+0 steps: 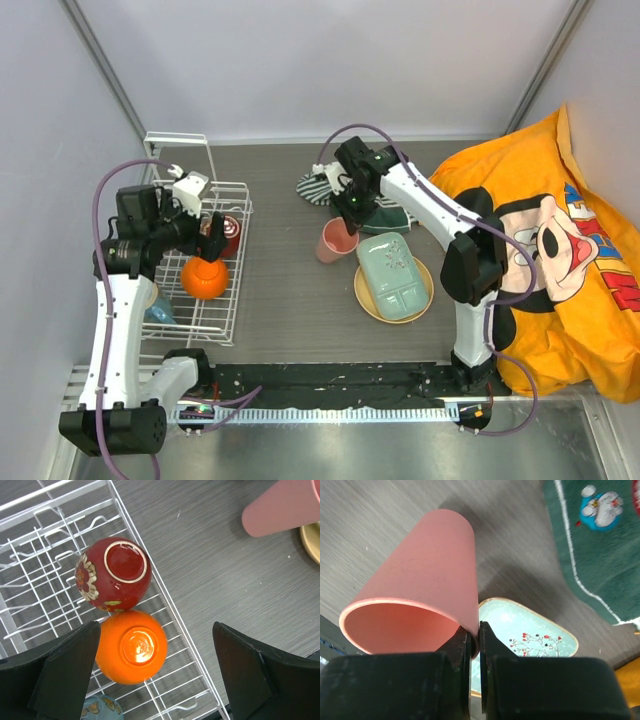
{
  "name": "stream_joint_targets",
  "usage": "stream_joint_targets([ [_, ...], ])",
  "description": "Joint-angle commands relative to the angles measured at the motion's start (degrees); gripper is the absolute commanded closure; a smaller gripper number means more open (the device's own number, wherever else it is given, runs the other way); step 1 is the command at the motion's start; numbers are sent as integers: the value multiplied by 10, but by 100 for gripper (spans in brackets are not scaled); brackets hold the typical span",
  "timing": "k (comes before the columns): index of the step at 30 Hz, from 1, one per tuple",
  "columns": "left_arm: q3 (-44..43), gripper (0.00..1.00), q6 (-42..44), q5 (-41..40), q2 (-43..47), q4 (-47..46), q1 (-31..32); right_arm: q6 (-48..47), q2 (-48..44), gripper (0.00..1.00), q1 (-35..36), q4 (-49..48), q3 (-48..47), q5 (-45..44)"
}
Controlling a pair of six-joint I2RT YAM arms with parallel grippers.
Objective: Unload the mixed dishes from the dish rack
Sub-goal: Place the cup at the center of the board.
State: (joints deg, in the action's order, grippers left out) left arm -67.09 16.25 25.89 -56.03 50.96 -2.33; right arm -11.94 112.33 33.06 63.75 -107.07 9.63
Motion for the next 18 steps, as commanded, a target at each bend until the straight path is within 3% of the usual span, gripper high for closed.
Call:
stream_joint_targets([
  [1, 10, 1, 25, -28, -1, 0, 0, -19, 10, 99, 11, 57, -32, -20],
  [14, 20, 0, 35, -35, 7, 4, 0, -44, 61, 99, 27, 103, -68, -32],
  [18, 24, 0, 41, -37, 9, 5, 0, -45, 67, 86, 31, 103, -70, -27],
])
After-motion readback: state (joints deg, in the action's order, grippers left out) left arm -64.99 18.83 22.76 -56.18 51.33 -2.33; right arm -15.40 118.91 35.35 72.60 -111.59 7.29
